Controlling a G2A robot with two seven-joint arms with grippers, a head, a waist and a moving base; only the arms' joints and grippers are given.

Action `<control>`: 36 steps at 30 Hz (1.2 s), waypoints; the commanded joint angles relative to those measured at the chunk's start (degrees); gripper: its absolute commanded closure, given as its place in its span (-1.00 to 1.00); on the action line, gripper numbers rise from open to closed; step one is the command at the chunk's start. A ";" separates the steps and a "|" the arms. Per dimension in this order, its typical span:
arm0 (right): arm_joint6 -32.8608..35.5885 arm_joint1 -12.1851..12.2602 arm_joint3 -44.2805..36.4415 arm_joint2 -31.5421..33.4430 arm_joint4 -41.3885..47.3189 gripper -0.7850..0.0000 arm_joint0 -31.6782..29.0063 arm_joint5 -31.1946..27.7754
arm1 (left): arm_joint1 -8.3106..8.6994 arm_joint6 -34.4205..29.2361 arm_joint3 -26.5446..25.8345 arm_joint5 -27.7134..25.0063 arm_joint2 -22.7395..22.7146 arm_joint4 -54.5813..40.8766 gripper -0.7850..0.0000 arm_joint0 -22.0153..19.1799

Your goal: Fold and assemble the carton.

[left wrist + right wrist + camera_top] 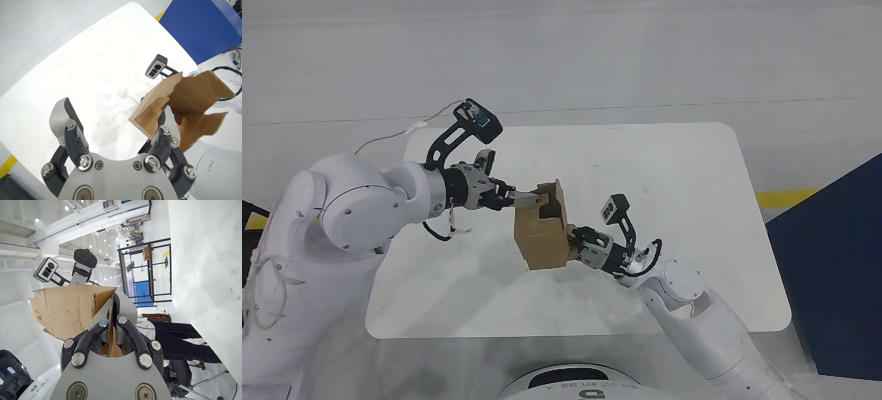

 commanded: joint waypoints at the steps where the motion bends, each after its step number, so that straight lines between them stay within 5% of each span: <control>1: 0.07 0.02 0.00 0.09 -0.02 1.00 -0.20 -0.17 | -0.11 -0.31 -0.18 0.20 1.37 1.53 -1.00 -0.36; 14: 0.68 0.27 -0.48 1.42 0.24 1.00 -1.92 -1.22 | -0.74 -0.04 -0.02 2.91 4.09 0.29 -0.99 -1.91; 24: 0.33 0.26 -1.00 1.87 1.80 1.00 -2.63 -1.79 | 0.56 3.23 0.38 8.42 -11.41 -12.62 -1.00 5.94; 27: -0.25 0.24 -1.26 1.57 0.75 1.00 -2.53 -1.41 | 0.73 4.57 0.84 11.37 -12.94 -12.28 -1.00 8.38; 32: -1.32 0.10 -1.77 0.31 -1.49 1.00 -2.13 -0.41 | 0.47 5.58 0.49 13.98 -8.59 -9.27 -1.00 7.95; 36: -1.55 0.04 -1.65 0.01 -1.76 1.00 -2.25 -0.78 | -0.15 3.27 1.67 16.58 -3.33 -9.73 -1.00 3.72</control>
